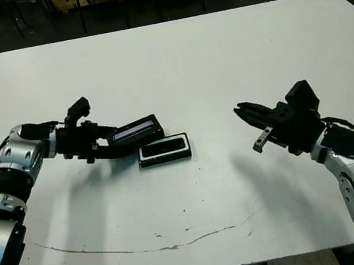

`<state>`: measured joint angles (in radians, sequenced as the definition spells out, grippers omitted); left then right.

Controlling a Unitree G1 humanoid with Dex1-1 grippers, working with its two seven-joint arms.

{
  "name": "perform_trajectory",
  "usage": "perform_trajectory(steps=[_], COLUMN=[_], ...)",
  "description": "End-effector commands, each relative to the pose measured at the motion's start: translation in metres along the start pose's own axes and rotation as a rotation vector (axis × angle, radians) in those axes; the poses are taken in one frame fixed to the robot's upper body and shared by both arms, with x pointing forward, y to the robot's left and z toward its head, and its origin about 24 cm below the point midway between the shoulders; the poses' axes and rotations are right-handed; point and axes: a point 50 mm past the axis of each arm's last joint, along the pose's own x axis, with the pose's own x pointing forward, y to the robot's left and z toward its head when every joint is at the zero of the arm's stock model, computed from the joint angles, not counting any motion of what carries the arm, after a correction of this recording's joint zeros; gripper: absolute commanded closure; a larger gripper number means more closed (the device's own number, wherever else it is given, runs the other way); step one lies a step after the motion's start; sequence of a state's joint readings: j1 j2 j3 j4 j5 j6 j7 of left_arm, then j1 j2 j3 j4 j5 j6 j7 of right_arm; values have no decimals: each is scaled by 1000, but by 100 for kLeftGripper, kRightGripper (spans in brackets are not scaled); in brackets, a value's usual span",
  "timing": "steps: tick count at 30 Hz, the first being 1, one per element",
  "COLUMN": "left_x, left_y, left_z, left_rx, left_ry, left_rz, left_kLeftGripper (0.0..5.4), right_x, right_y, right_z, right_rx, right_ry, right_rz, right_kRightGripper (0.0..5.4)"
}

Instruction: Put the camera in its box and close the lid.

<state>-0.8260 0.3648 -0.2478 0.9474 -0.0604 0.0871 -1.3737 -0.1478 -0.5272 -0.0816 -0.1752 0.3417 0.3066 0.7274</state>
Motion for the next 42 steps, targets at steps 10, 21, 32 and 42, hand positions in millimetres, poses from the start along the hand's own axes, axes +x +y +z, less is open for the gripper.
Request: perform_trajectory(steps=[10, 21, 32, 42], left_x=[1, 21, 40, 41], left_y=[-1, -8, -16, -17], left_z=[-12, -7, -14, -14], left_rx=[-124, -97, -61, -36], left_ry=[-120, 7, 101, 136], left_rz=[42, -93, -186, -212], left_kLeftGripper=[262, 262, 262, 262], right_x=[-2, -3, -5, -3], right_y=[3, 2, 0, -2], right_z=[-8, -10, -10, -9], right_rx=[-12, -9, 9, -5], right_ry=[56, 54, 50, 60], right_rz=[-8, -5, -10, -2], right_kRightGripper=[540, 540, 540, 540])
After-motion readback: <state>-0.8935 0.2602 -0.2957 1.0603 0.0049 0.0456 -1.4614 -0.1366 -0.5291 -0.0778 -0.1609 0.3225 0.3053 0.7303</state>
